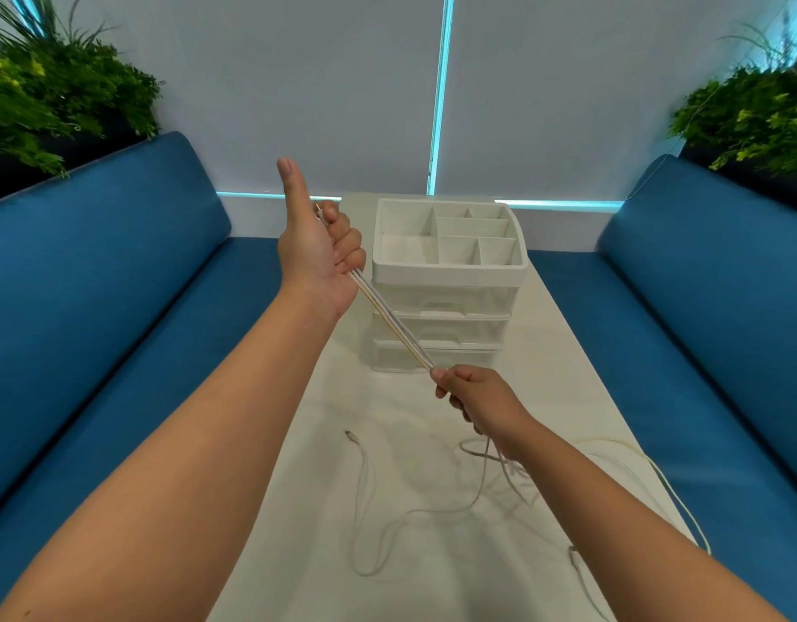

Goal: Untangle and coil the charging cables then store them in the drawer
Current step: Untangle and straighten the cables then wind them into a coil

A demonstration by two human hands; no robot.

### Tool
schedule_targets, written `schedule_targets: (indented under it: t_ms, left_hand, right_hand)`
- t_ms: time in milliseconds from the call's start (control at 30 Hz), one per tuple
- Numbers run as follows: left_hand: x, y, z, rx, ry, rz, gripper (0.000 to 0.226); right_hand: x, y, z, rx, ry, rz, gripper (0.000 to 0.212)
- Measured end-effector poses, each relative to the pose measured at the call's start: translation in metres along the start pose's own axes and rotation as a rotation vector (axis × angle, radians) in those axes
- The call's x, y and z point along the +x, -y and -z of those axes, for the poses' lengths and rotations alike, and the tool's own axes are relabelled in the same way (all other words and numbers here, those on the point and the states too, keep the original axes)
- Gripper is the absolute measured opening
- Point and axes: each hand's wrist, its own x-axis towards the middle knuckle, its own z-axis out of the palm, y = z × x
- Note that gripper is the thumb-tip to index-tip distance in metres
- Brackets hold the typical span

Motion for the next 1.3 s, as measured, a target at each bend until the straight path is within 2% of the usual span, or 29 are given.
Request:
schedule_targets:
  t_ms: [100, 200, 367, 467, 567, 633, 767, 867, 1000, 1133, 1233, 1300]
  left_hand:
    - [-0.001, 0.007, -0.002, -0.005, -0.050, -0.013, 0.058]
    - [0.000, 0.008, -0.002, -0.029, -0.062, -0.016, 0.055]
    - [0.003, 0.006, 0.004, -0.057, -0.064, -0.021, 0.053]
    - [0.003, 0.006, 0.002, -0.058, -0.067, -0.020, 0.053]
    - [0.004, 0.004, -0.001, -0.052, -0.070, -0.031, 0.053]
    - [0.004, 0.001, -0.003, -0.055, -0.076, -0.037, 0.053]
    - [0.001, 0.002, -0.006, -0.030, -0.052, -0.046, 0.054]
    - [-0.003, 0.011, -0.007, 0.022, -0.027, -0.058, 0.054]
    - [-0.004, 0.011, -0.010, 0.028, -0.016, -0.094, 0.053]
    - [0.002, -0.002, -0.006, 0.006, -0.013, -0.116, 0.053]
    - [0.001, -0.002, -0.005, 0.025, -0.018, -0.118, 0.053]
    - [-0.001, 0.000, -0.006, 0.032, -0.018, -0.109, 0.053]
  right_hand:
    - [0.008, 0.006, -0.001, -0.112, -0.111, -0.022, 0.039]
    - [0.010, 0.010, 0.003, -0.021, -0.118, -0.055, 0.033]
    - [0.006, 0.009, 0.022, 0.127, 0.005, -0.099, 0.020]
    - [0.006, 0.005, 0.026, 0.190, 0.022, -0.128, 0.019]
    - [0.004, -0.003, 0.028, 0.172, 0.021, -0.021, 0.019]
    - [0.001, -0.012, 0.028, 0.202, 0.086, 0.071, 0.021]
    - [-0.002, -0.025, 0.029, 0.242, 0.215, 0.074, 0.028]
    - [0.002, -0.023, 0.029, 0.096, 0.142, 0.045, 0.027]
    - [0.008, -0.018, 0.028, -0.080, -0.013, 0.056, 0.043]
    - [0.001, -0.027, 0.027, 0.135, 0.125, 0.160, 0.037]
    - [-0.002, -0.036, 0.023, 0.212, 0.255, 0.138, 0.024]
    - [-0.001, -0.039, 0.020, 0.221, 0.249, 0.092, 0.023]
